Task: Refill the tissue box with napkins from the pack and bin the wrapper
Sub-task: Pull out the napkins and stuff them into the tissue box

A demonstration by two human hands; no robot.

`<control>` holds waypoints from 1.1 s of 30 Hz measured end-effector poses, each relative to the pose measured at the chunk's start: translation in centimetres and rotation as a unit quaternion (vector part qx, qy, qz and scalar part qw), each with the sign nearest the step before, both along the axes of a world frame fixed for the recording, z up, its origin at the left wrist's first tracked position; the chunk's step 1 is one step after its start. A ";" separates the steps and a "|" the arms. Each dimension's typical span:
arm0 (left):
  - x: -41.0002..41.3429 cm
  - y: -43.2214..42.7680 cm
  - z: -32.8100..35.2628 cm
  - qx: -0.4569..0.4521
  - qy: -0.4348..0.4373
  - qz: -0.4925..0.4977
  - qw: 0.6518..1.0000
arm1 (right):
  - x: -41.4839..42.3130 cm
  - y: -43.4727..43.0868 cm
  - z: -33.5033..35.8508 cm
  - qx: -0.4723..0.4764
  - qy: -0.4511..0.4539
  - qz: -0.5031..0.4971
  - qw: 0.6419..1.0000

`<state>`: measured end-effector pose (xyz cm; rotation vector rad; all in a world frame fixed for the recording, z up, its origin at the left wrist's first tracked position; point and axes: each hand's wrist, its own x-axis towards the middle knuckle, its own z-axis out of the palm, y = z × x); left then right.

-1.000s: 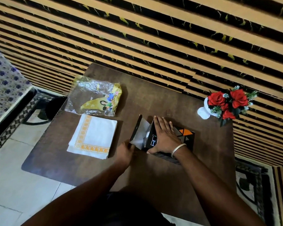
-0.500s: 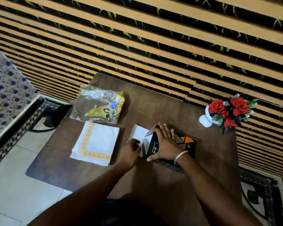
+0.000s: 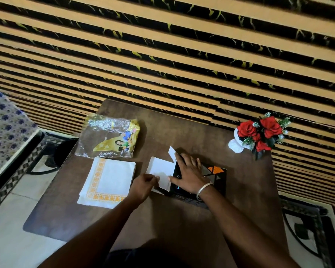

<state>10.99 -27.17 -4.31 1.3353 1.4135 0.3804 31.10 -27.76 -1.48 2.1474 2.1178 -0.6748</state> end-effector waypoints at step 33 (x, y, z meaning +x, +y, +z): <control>-4.8 0.0 1.5 0.202 0.089 0.140 0.965 | 0.6 0.4 0.0 -0.062 -0.088 0.083 0.991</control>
